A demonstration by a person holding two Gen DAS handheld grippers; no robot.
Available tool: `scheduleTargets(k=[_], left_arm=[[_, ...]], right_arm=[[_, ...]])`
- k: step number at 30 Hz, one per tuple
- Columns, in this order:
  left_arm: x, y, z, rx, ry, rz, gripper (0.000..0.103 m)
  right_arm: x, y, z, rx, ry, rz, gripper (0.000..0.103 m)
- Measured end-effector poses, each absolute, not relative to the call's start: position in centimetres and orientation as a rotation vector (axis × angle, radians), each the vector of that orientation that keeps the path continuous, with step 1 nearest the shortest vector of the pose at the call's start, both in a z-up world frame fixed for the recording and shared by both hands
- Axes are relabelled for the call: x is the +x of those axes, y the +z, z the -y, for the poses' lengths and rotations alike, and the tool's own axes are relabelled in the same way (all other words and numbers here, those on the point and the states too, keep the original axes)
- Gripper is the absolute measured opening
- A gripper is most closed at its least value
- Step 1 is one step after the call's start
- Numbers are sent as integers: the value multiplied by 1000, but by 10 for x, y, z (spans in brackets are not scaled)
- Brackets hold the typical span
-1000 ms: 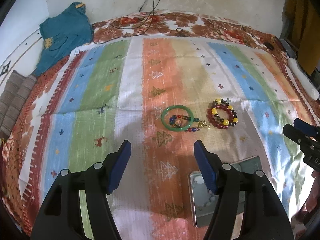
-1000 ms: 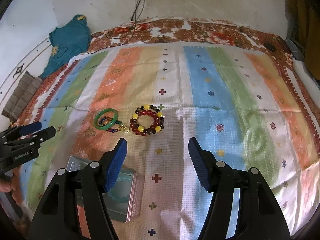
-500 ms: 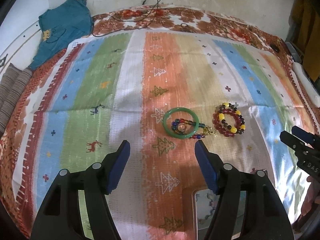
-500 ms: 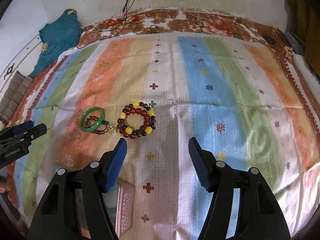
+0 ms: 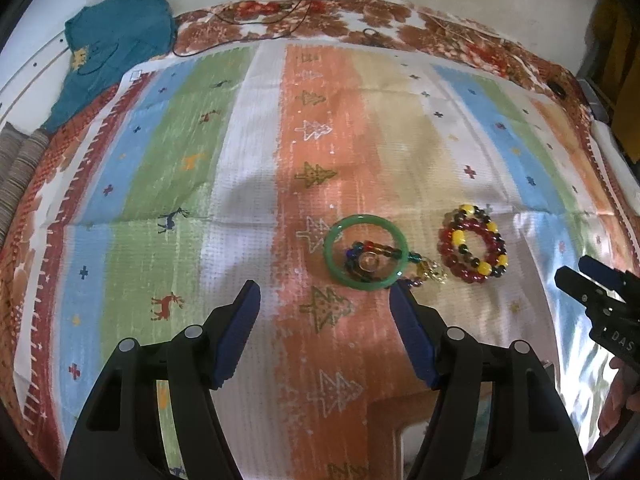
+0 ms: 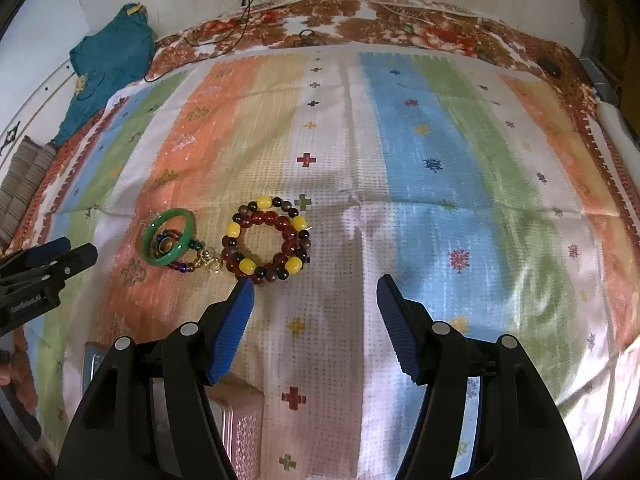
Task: Organize jewelry
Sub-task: 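Grasp the green jade bangle with the left tool while the right tool grasps the yellow-black bead bracelet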
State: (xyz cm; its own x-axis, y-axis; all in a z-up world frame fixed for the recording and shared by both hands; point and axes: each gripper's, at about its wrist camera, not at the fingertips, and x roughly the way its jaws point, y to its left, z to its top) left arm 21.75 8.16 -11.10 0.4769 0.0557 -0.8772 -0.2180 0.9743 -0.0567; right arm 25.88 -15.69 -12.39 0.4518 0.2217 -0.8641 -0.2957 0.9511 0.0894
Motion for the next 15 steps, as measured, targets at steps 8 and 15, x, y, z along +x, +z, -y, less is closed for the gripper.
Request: scheduleTargets(k=[8, 15], left_arm=[[233, -122, -92, -198, 169, -1088, 67], [252, -136, -94, -208, 174, -1110, 67]], right_arm=[[275, -139, 150, -76, 316, -1087, 64], [290, -153, 148, -95, 297, -1113, 64]])
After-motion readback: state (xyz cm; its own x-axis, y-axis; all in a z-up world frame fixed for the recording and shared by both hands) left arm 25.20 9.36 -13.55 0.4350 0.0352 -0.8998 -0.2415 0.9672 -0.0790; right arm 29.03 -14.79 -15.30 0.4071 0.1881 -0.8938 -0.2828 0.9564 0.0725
